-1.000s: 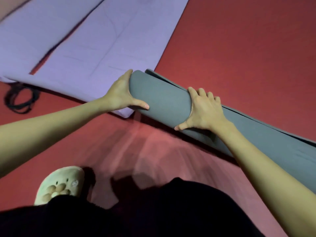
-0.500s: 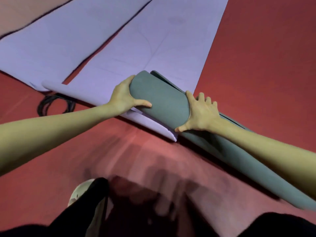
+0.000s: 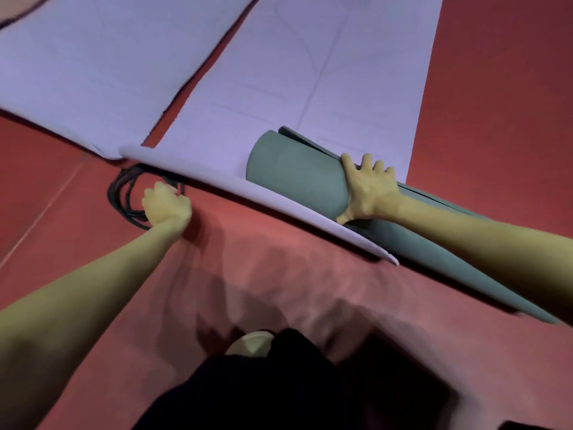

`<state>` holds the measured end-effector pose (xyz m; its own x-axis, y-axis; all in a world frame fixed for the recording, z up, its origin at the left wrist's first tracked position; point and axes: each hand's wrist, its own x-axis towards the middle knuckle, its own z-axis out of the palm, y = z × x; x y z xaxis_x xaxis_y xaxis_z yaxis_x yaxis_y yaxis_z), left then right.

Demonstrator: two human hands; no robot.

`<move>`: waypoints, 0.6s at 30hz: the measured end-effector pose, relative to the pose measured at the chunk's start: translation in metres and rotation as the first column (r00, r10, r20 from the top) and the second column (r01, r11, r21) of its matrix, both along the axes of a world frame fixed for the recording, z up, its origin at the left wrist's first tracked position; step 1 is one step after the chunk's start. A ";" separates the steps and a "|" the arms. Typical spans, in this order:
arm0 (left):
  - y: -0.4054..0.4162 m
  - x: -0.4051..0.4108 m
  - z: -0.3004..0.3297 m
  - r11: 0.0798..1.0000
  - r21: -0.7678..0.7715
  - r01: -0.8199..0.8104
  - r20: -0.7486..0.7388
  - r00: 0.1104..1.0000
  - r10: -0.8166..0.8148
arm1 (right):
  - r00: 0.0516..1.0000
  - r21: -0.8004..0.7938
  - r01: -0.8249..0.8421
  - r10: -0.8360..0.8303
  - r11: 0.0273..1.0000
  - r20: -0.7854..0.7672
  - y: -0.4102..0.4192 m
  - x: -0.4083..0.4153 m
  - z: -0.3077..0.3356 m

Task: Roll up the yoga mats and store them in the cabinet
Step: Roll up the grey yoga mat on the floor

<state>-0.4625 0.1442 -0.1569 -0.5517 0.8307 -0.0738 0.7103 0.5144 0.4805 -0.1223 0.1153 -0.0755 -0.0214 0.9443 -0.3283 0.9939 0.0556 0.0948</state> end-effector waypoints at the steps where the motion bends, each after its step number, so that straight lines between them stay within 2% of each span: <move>1: 0.002 -0.009 -0.006 0.992 -0.120 0.038 -0.017 0.999 -0.040 | 1.000 -0.005 -0.001 0.001 1.000 0.004 0.001 -0.004 -0.001; 3: 0.003 -0.016 -0.013 0.960 -0.272 0.065 -0.010 0.997 -0.070 | 1.000 -0.012 -0.001 0.001 1.000 0.019 0.002 -0.009 -0.002; 5: 0.004 -0.017 -0.016 0.942 -0.333 0.043 -0.001 0.999 -0.046 | 1.000 -0.006 0.007 -0.007 1.000 0.023 0.004 -0.012 -0.001; 10: 0.005 -0.023 -0.017 0.934 -0.357 0.032 -0.009 0.999 -0.038 | 0.999 0.050 0.038 -0.039 0.998 0.036 0.006 -0.009 0.009; 13: 0.007 -0.016 -0.002 0.965 -0.262 0.027 0.061 0.998 -0.012 | 0.998 0.074 0.063 -0.065 0.995 0.023 0.006 -0.005 0.021; 16: 0.007 0.002 0.024 0.994 -0.065 -0.084 0.216 0.972 0.096 | 0.997 0.076 0.078 -0.078 0.994 0.003 0.005 -0.001 0.035; 18: 0.009 0.018 0.045 0.989 0.083 -0.119 0.324 0.942 0.086 | 0.997 0.077 0.075 -0.074 0.994 -0.016 0.003 0.002 0.045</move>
